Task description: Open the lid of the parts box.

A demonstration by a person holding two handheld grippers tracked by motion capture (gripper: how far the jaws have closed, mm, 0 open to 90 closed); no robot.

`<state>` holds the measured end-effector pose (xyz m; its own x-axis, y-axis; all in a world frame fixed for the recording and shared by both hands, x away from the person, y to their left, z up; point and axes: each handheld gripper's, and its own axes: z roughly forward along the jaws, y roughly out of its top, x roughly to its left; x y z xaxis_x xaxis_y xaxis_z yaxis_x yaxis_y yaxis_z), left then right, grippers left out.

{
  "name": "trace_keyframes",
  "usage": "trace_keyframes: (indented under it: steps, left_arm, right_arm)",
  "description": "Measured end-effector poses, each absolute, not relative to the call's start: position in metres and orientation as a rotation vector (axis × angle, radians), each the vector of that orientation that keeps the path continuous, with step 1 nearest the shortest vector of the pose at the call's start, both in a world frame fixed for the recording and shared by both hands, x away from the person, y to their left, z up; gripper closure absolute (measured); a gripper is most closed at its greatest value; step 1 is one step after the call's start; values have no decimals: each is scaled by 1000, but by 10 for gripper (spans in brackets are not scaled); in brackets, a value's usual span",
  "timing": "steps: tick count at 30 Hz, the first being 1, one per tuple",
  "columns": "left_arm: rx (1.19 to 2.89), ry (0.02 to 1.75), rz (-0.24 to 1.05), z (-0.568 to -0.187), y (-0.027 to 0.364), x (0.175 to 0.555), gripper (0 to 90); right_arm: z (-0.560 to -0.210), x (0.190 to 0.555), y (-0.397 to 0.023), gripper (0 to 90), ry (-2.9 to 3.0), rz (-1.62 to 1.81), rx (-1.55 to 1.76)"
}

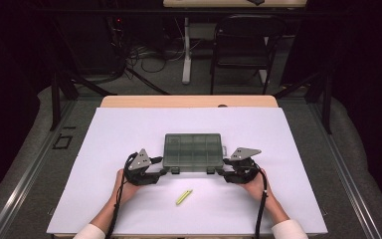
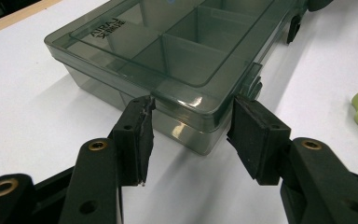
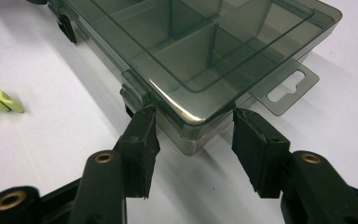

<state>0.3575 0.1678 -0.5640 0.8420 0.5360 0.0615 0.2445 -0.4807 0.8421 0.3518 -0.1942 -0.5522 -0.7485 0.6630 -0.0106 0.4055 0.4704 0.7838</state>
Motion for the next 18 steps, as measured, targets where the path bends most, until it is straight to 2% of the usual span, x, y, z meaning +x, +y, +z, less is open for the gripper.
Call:
trace_keyframes:
  steps: [18]
  left_arm:
    - [2085, 573, 394, -564, 168, 358, 485]
  right_arm:
    - [-553, 352, -196, 510, 2398, 1188, 925]
